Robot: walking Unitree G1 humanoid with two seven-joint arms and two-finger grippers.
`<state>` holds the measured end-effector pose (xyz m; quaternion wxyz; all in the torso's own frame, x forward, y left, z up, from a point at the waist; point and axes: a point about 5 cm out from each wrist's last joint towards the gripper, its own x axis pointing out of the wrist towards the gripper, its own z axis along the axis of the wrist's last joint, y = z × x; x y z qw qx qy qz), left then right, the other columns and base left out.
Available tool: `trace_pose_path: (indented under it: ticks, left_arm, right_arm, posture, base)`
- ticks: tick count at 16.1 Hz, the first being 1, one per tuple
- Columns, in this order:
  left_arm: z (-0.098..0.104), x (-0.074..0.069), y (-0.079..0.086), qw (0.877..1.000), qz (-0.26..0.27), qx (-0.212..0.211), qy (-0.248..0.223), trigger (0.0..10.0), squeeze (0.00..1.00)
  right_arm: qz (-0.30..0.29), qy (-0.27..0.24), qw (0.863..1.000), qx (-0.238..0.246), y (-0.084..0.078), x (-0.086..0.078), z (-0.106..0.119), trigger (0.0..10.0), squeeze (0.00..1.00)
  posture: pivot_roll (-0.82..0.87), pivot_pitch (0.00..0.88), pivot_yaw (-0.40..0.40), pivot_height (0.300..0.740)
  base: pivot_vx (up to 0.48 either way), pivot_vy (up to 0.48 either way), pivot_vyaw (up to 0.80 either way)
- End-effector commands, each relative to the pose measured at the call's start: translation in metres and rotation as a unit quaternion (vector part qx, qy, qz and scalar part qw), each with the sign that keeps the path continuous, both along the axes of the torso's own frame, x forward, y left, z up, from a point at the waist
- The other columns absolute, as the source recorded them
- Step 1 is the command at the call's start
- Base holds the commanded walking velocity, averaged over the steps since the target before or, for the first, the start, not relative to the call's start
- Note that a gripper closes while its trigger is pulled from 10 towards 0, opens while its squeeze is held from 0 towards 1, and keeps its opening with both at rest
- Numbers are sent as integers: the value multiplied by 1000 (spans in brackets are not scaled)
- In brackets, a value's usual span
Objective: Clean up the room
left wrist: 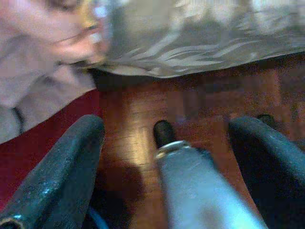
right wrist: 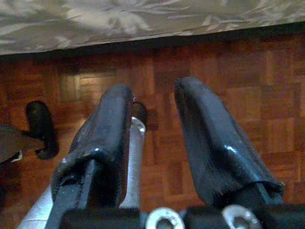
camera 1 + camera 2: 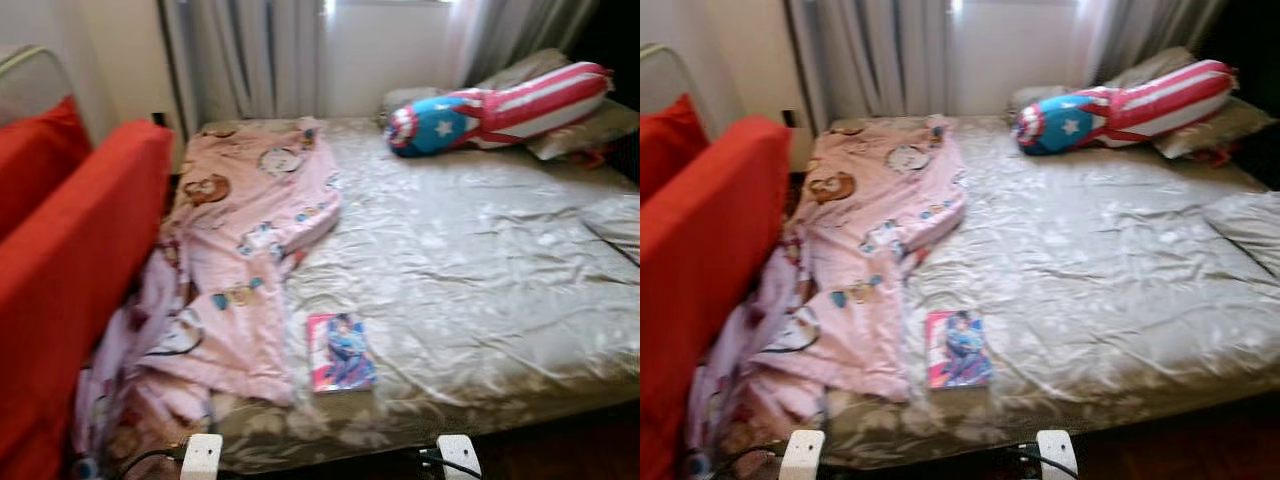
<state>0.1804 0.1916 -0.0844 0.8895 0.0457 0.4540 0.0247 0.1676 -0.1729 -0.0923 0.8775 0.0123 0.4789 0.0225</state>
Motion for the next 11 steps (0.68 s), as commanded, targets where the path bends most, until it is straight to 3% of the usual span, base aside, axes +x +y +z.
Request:
trace_pose_path:
  ticks: [1,5,11]
  left_arm:
    - [-1,-2,-2,1000,-2,-2,6,10000,0]
    - [-1,-2,-2,1000,1,-6,5,10000,0]
    - [-1,-2,-4,1000,13,-23,1,10000,0]
  right_arm:
    - [0,2,1000,0,3,0,0,10000,0]
    - [2,5,1000,3,7,-5,-2,10000,0]
    - [4,7,1000,-2,-2,-6,-2,10000,0]
  posture:
    - [-44,0,-45,740]
    - [-44,0,-47,740]
    - [-44,0,-49,740]
  base:
    - [0,0,0]
    - [0,0,0]
    - [0,0,0]
